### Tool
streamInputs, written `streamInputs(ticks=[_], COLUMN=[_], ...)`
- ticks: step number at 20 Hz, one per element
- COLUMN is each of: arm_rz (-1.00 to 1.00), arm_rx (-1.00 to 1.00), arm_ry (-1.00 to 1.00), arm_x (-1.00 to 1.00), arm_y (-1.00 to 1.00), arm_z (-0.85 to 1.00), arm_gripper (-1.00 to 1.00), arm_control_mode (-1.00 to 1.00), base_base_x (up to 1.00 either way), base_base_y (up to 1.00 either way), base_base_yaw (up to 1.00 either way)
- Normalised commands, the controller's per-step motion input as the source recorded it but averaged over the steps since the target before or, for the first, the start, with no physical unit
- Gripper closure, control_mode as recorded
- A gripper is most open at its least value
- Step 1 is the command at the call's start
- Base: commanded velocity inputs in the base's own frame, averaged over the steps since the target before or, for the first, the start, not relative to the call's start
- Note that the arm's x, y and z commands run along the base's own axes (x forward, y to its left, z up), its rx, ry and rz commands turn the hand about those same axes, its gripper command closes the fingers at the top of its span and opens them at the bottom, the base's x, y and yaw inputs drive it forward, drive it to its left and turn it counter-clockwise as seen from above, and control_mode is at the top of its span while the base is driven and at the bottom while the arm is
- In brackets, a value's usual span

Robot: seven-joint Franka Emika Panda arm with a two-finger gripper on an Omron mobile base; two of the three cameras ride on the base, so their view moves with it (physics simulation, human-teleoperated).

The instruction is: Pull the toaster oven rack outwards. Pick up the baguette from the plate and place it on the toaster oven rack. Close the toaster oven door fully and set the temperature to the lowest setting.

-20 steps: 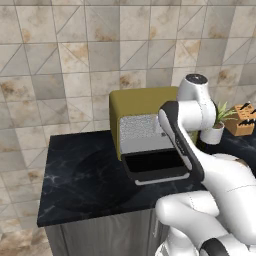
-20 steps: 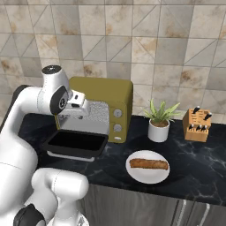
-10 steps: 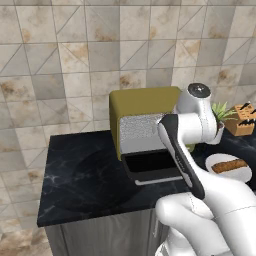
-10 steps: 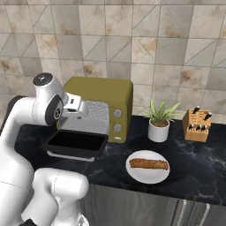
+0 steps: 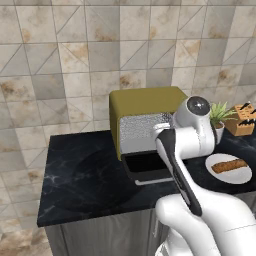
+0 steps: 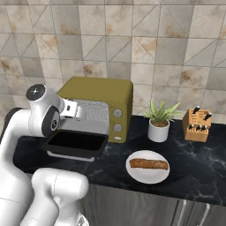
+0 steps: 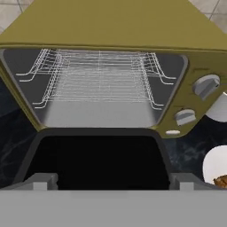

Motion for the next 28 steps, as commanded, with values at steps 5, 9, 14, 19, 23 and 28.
streamInputs(ticks=[5, 9, 14, 19, 23, 28], arm_rz=[-0.08, -0.07, -0.02, 0.00, 0.00, 0.00], arm_rx=[0.00, -0.05, -0.09, -0.10, -0.06, 0.00], arm_ry=[0.00, 0.00, -0.04, -0.09, -0.08, -0.02], arm_x=[0.00, 0.00, 0.04, 0.10, 0.14, 0.21], arm_y=[0.07, 0.11, 0.09, 0.00, 0.00, 0.00], arm_z=[0.00, 0.00, -0.02, -0.14, -0.16, -0.11], arm_gripper=[-1.00, -1.00, -1.00, -1.00, -1.00, -1.00], arm_control_mode=[-1.00, -1.00, -1.00, -1.00, -1.00, -1.00], base_base_x=[0.00, 0.00, 0.00, 0.00, 0.00, 0.00], base_base_y=[0.00, 0.00, 0.00, 0.00, 0.00, 0.00], base_base_yaw=[0.00, 0.00, 0.00, 0.00, 0.00, 0.00])
